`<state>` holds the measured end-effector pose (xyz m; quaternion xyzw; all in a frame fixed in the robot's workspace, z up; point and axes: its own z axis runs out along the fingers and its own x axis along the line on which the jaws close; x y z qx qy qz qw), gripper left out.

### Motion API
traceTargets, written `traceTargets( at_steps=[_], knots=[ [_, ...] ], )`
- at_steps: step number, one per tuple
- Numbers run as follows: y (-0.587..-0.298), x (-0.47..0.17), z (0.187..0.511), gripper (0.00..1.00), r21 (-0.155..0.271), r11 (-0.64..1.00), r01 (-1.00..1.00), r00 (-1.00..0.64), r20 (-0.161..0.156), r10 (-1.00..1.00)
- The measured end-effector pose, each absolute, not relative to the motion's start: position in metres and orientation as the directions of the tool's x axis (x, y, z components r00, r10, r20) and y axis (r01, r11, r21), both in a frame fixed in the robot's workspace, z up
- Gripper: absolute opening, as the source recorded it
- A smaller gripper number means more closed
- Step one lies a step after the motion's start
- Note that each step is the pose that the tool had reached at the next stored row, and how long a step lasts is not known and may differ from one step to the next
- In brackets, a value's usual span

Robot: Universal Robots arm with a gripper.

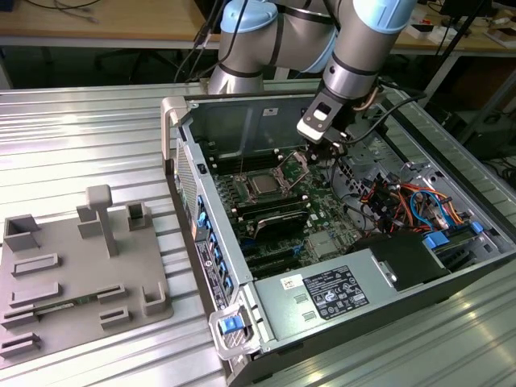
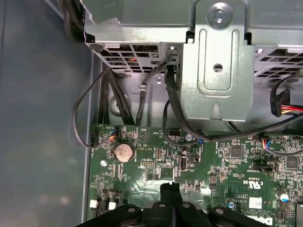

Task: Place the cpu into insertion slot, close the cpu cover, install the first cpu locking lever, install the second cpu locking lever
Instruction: 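Close the cpu cover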

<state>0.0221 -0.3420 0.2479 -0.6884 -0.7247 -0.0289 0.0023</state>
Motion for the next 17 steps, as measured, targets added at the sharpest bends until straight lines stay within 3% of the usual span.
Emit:
traceTargets(
  at_steps=[17],
  knots=[
    [-0.343,0.011,0.248,0.11,0.039,0.05,0.998,-0.052,0.048,0.997]
  ],
)
